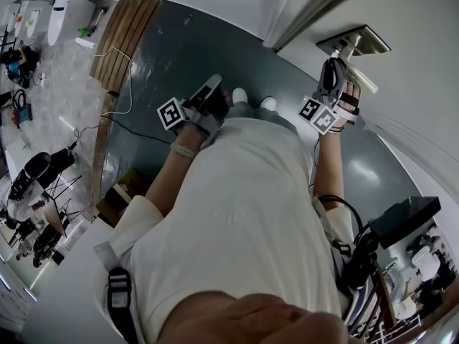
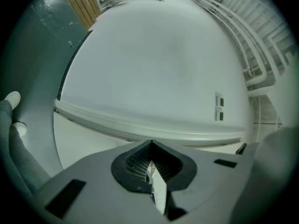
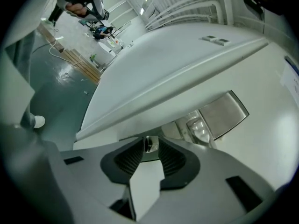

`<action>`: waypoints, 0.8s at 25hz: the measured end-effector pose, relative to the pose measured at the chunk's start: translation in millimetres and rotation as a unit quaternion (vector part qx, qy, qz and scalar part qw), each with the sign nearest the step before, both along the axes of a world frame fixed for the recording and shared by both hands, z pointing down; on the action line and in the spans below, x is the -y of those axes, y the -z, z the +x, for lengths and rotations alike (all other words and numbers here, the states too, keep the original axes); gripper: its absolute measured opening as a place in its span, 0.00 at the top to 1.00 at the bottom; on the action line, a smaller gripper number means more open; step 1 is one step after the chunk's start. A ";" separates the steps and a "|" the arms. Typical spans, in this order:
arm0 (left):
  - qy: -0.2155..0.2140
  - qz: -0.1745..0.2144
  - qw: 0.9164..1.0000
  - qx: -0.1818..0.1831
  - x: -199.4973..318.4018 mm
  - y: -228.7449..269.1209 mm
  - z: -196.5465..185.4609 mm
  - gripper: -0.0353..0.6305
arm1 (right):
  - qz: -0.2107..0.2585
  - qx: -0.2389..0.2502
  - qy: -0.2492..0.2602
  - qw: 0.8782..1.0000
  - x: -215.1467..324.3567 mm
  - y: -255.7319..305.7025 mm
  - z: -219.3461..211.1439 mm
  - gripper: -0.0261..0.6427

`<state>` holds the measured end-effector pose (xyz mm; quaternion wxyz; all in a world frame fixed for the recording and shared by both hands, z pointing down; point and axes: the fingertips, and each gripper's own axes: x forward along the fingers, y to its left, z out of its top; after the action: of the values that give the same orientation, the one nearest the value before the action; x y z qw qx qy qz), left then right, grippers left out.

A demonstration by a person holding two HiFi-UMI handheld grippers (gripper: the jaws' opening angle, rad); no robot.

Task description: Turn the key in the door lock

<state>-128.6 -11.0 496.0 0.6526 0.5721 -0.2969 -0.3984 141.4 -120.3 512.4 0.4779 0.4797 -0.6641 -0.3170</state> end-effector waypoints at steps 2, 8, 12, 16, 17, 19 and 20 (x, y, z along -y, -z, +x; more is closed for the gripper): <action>-0.003 0.000 1.000 0.001 0.7 -0.8 1.5 0.94 | 0.004 -0.013 0.005 1.000 -0.3 -3.2 -2.8 0.80; -0.002 -0.003 1.000 -0.002 2.0 -1.3 1.5 0.94 | 0.000 -0.017 -0.019 1.000 10.9 -3.8 0.6 0.83; 0.003 -0.006 1.000 -0.005 1.0 -3.5 -0.7 0.94 | 0.000 0.041 -0.022 0.999 10.1 -0.8 4.0 0.84; 0.001 -0.007 1.000 -0.004 1.5 -4.6 0.2 0.94 | -0.021 0.141 -0.032 0.989 9.9 0.5 5.6 0.84; 0.000 -0.007 1.000 -0.004 2.0 -4.0 0.7 0.94 | -0.028 0.167 -0.037 0.985 10.1 1.4 5.7 0.84; -0.002 -0.006 1.000 -0.004 3.1 -2.6 1.6 0.94 | -0.040 0.227 -0.052 0.972 10.9 3.5 6.8 0.84; -0.003 -0.005 1.000 -0.004 3.5 -2.2 1.7 0.94 | -0.044 0.258 -0.060 0.963 11.1 4.4 7.8 0.84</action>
<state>-126.9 -14.5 498.1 0.6579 0.5678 -0.2951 -0.3972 149.1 -131.4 508.0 0.3292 0.5624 -0.7483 -0.1239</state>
